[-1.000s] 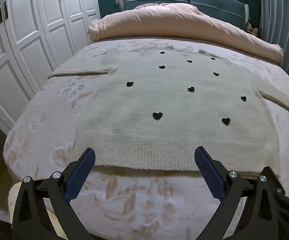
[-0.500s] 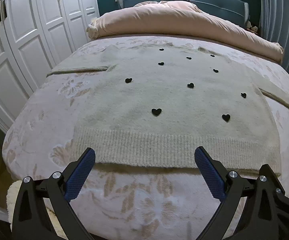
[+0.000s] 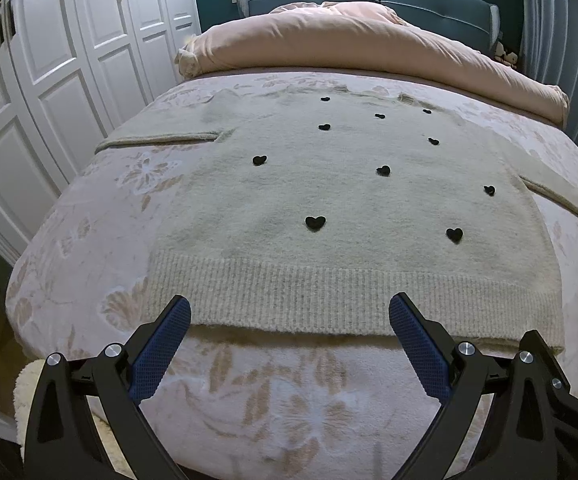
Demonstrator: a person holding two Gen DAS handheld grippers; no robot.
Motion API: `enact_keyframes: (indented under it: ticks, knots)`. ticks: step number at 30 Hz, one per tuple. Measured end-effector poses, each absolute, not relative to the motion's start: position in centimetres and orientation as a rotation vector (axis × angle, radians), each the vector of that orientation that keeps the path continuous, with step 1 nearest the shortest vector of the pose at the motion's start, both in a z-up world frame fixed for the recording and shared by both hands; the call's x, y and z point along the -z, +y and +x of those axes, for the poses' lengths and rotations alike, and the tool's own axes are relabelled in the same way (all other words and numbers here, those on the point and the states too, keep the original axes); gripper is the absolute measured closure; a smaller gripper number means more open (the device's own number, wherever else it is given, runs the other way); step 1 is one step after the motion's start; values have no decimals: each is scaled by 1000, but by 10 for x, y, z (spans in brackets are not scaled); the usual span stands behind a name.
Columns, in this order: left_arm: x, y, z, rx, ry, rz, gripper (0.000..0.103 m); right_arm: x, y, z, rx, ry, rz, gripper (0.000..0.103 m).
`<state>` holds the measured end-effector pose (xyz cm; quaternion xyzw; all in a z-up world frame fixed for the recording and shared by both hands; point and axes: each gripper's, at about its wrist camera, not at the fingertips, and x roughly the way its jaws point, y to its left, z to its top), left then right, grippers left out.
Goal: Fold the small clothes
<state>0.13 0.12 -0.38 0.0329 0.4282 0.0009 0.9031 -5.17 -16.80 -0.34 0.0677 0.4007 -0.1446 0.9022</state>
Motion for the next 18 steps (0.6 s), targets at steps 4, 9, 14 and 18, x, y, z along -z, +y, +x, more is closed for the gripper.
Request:
enact_keyframes:
  ticks: [4,9,14,18]
  knots:
    - [3,1,1,-3,882,72,5,4,-169,-52,301,829,144,5]
    - [2,0,0,-4,879,75,5,4,-168,-53,303,828,147,5]
    - [1,0,1,-5,882,73,5,5,-170,-53,305,830,149,5]
    - [1,1,1,-8,887,72,5,5,-169,-53,306,830,148,5]
